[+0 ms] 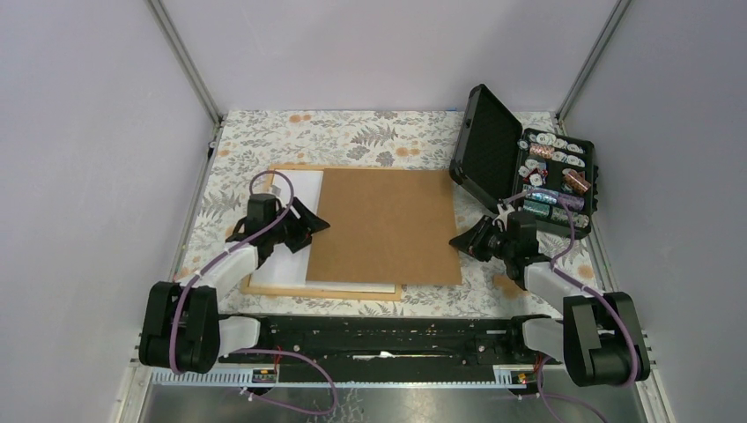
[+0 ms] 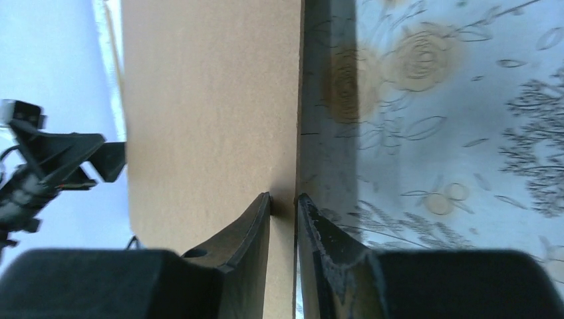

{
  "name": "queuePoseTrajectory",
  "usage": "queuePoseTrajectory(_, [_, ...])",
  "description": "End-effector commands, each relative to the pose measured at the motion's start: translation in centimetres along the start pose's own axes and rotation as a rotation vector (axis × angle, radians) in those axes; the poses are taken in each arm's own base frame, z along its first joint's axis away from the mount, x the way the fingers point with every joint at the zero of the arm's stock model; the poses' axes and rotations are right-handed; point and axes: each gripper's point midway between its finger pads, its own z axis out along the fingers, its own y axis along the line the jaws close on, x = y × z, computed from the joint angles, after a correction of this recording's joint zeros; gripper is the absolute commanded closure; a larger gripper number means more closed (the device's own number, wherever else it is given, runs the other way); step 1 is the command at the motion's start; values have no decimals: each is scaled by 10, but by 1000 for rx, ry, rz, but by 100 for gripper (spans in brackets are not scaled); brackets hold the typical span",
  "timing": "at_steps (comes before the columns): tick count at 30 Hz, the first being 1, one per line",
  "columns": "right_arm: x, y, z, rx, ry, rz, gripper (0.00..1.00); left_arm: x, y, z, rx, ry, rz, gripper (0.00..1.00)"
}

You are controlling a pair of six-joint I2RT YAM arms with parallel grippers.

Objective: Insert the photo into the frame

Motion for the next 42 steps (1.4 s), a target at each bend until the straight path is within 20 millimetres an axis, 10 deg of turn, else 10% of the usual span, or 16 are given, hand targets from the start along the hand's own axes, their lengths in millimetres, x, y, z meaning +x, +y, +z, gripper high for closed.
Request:
queuePoseTrajectory(1, [18,68,-12,-289,120,43,75,3,-39,-22,170,65,-43,35])
queuePoseTrajectory(8, [32,92,-9,-355,144,43,68,-5,-35,-38,207,47,-68,43])
queuePoseTrajectory(17, [62,115,7,-387,206,-8,100,-24,-5,-62,116,-9,-51,44])
queuePoseTrajectory(42, [87,158,60,-407,242,-63,100,-71,43,-73,4,-92,-142,45])
